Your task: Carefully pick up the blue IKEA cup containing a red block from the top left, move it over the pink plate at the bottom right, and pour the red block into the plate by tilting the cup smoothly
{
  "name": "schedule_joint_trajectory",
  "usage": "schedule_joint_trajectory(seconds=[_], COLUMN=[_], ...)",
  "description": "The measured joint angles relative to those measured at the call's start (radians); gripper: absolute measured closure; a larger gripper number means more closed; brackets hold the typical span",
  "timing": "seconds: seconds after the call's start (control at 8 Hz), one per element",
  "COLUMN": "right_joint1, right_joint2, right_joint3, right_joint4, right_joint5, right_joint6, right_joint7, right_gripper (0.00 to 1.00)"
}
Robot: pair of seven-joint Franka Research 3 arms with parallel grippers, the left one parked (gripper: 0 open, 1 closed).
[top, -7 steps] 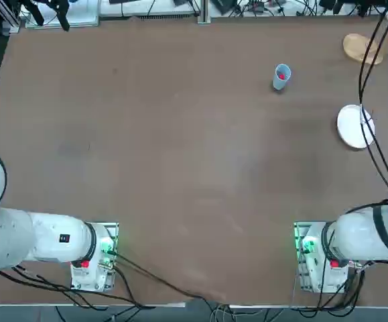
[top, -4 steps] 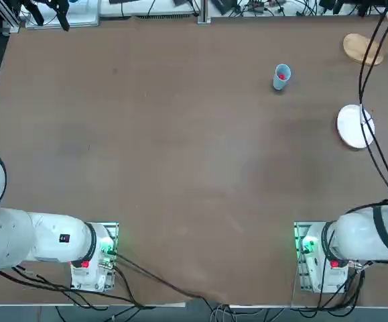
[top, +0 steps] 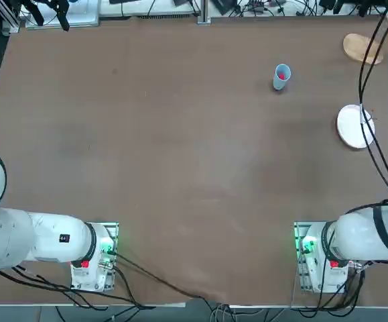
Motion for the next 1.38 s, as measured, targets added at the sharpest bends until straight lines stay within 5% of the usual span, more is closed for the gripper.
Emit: schedule_joint_trajectory(seconds=[0.88, 1.38], right_joint1=[0.091, 0.123], right_joint2=[0.072, 0.16], right_joint3=[0.003, 0.003], right_joint4=[-0.304, -0.356], right_joint5=[0.002, 0.002], right_joint6=[0.442, 0.593], right_joint7=[0.008, 0.036], right_gripper=[0.0, 0.0])
